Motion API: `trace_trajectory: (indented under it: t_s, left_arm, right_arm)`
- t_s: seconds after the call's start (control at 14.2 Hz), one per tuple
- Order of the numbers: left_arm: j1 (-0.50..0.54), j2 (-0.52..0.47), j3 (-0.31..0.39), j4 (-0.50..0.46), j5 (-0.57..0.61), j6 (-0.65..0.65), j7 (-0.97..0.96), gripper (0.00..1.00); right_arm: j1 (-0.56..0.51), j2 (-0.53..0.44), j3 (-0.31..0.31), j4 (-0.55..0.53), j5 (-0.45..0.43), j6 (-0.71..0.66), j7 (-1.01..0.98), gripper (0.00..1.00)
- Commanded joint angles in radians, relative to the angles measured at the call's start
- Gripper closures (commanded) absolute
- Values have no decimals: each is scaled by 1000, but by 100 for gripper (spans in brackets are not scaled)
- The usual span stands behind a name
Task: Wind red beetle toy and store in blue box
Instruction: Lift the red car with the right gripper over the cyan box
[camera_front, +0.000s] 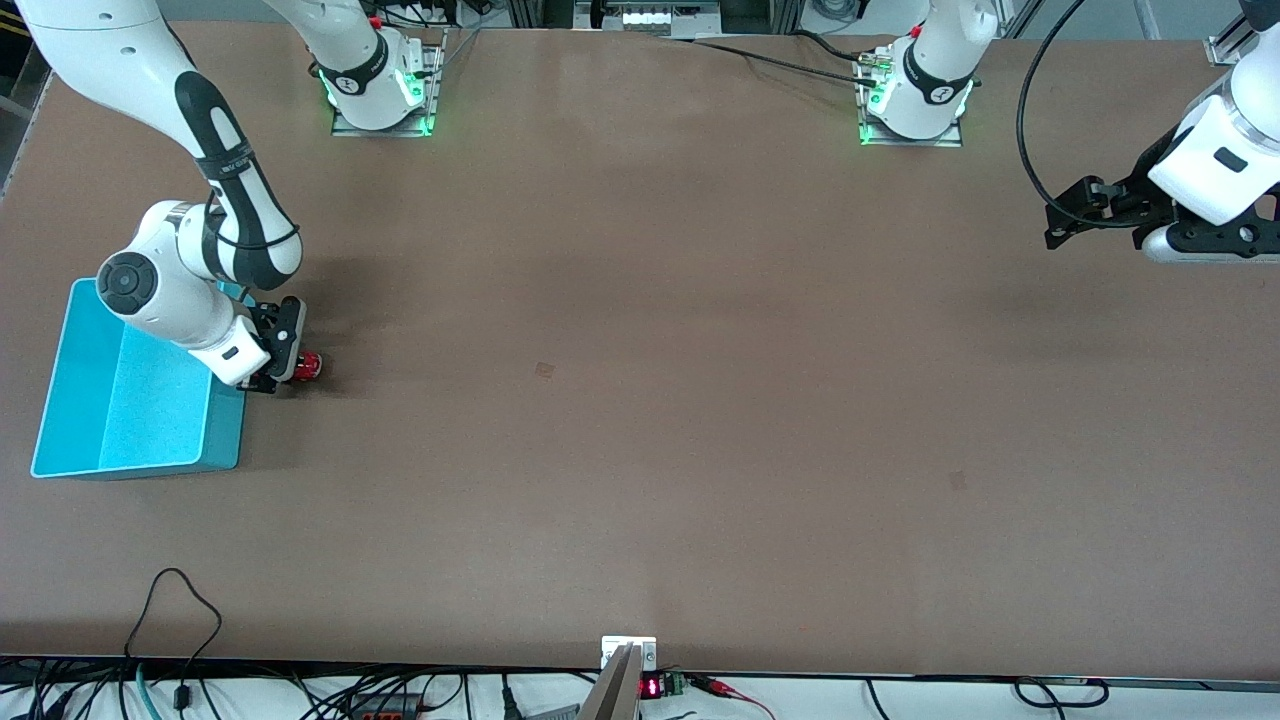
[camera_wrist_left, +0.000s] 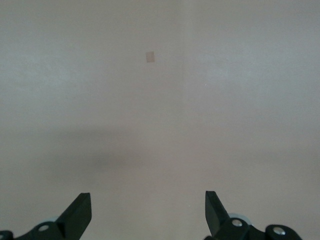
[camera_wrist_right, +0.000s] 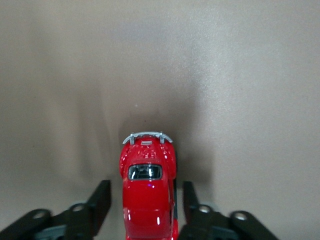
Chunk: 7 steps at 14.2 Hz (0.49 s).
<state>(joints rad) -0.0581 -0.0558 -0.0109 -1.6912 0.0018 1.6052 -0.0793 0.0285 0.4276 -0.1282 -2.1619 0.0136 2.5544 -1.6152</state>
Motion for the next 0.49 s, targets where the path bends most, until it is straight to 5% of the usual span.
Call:
trace_trajectory:
  t_s: [0.0,0.14,0.42]
  left_arm:
    - [-3,17,-3,33,23,-16,1,0]
    - [-3,17,-3,33,23,-16,1,0]
    - [-3,17,-3,34,23,-14,1,0]
  right_arm:
    - [-9,-12,9,-10,12,21,-22,76]
    - [-1,-17,9,13,51,12,-5,83]
    - [71,-56,7,114,317,7,49,83]
